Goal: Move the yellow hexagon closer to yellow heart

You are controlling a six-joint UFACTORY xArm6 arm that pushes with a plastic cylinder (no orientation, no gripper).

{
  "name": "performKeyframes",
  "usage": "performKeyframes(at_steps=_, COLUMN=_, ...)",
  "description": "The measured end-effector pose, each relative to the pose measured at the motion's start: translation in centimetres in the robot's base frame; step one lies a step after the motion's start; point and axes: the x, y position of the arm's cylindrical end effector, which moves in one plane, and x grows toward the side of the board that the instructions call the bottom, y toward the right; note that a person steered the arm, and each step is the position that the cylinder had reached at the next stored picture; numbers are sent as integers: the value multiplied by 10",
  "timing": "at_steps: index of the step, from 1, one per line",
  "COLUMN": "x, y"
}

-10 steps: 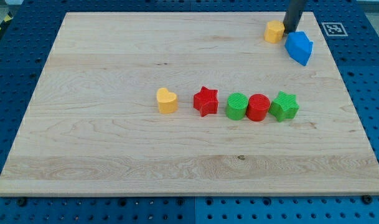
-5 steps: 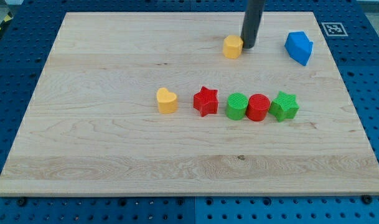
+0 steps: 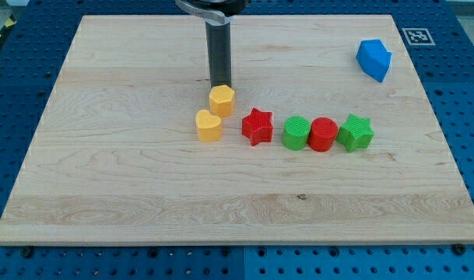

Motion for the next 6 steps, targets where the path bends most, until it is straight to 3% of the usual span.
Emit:
performKeyframes(at_steps=2, x=35, y=45)
performKeyframes(at_steps=6, x=38, y=-40)
